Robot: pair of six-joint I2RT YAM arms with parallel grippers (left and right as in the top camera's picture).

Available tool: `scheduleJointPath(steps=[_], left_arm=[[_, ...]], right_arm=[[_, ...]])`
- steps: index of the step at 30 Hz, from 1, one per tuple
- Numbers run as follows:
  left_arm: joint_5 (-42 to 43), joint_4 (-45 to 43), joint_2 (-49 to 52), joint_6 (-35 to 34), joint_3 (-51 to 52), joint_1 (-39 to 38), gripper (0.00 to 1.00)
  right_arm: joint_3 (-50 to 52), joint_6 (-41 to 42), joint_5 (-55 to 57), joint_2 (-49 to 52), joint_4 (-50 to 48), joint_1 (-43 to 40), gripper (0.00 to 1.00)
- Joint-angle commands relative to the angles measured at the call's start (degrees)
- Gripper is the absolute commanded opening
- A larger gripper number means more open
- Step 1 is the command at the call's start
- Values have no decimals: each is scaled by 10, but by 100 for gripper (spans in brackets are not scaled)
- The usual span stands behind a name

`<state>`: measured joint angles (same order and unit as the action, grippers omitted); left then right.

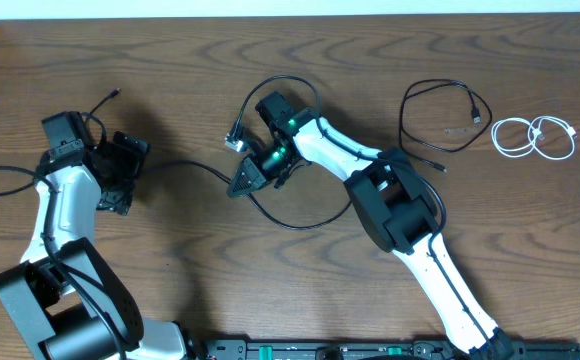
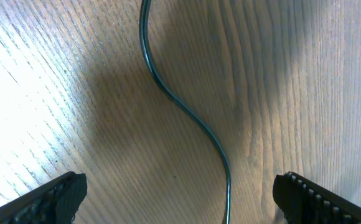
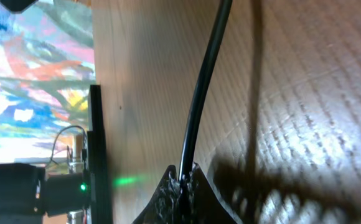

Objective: Untangle cables

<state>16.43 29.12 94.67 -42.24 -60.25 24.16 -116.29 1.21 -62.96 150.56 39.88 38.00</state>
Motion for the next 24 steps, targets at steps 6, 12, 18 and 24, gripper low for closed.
scheduleJointPath(steps=[6,12,18,24], left_arm=[[3,2,-4,-5,3,2,100],[2,2,-4,-5,3,2,100],[3,2,-4,-5,3,2,100],[3,2,-4,-5,3,2,99]], right_arm=[[1,-128,25,-183,0,-37,1],[1,-169,109,-328,-2,-67,1],[1,-204,136,-428,-37,-98,1],[1,-204,136,-482,-85,-122,1]])
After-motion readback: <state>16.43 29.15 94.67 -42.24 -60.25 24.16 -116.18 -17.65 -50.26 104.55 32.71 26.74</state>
